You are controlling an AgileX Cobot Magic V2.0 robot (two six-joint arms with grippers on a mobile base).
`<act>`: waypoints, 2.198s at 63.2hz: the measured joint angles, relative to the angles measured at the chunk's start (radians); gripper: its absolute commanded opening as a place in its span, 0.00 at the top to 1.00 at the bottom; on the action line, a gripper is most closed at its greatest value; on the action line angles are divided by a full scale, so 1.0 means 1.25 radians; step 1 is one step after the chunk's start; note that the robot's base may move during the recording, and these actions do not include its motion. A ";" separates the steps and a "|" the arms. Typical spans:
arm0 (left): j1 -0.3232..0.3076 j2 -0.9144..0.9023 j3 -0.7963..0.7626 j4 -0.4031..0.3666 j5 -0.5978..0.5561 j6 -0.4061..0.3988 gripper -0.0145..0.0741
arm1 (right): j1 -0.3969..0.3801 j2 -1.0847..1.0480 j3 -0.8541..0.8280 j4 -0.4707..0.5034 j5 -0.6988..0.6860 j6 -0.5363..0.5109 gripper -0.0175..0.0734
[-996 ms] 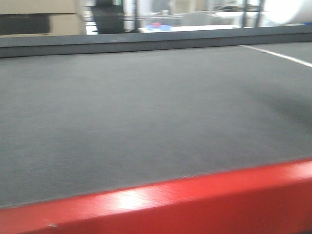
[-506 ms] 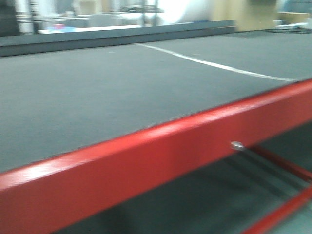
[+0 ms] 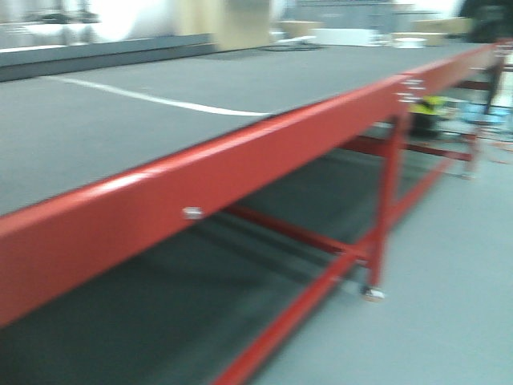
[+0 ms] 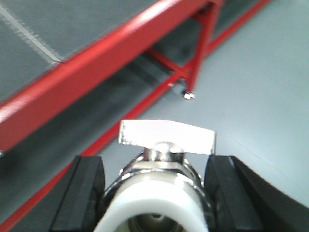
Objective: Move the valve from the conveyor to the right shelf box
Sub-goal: 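Drive the base away from the conveyor holding both valves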
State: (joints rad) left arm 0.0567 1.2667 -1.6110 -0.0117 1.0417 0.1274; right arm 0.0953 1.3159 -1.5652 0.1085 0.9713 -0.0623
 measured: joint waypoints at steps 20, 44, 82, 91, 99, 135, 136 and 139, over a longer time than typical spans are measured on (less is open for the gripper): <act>0.000 0.000 0.000 0.000 0.000 0.000 0.96 | 0.000 0.000 0.000 0.000 0.000 0.000 0.98; 0.000 0.000 -0.001 0.000 0.000 0.000 0.96 | 0.000 0.000 0.000 0.000 0.000 0.000 0.98; 0.000 0.000 -0.001 0.000 0.000 0.000 0.96 | 0.000 0.000 0.000 0.000 0.000 0.000 0.98; 0.000 0.000 -0.001 0.000 0.000 0.000 0.96 | 0.000 0.000 0.000 0.000 0.000 0.000 0.98; 0.000 0.000 -0.001 0.000 0.000 0.000 0.96 | 0.000 -0.001 0.000 0.000 0.000 0.000 0.98; 0.000 0.000 -0.001 0.000 0.000 0.000 0.96 | 0.000 -0.003 0.000 0.000 0.000 0.000 0.98; 0.000 0.000 -0.001 0.000 0.000 0.000 0.96 | 0.000 -0.003 0.000 0.000 0.000 0.000 0.98; 0.000 0.000 -0.001 0.000 0.000 0.000 0.96 | 0.000 -0.003 0.000 0.000 0.000 0.000 0.98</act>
State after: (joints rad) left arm 0.0567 1.2662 -1.6126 -0.0117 1.0417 0.1274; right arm 0.0953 1.3119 -1.5652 0.1085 0.9713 -0.0623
